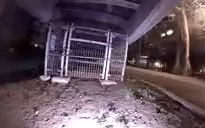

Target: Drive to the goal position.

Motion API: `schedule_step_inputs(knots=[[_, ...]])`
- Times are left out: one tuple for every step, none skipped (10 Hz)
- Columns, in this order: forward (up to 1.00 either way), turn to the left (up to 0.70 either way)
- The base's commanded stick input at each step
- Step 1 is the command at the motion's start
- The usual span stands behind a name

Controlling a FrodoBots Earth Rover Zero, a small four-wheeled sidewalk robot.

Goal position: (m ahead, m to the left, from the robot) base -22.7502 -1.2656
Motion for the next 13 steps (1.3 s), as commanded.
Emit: schedule_step_inputs(knots=[[0.0, 0.15], [0.0, 0.0], [0.0, 0.0], [0.0, 0.0], [0.0, 0.0], [0.0, 0.0], [0.0, 0.0], [0.0, 0.0], [0.0, 0.0], [0.0, 0.0], [0.02, 0.0], [0.02, 0.0], [0.01, 0.0]])
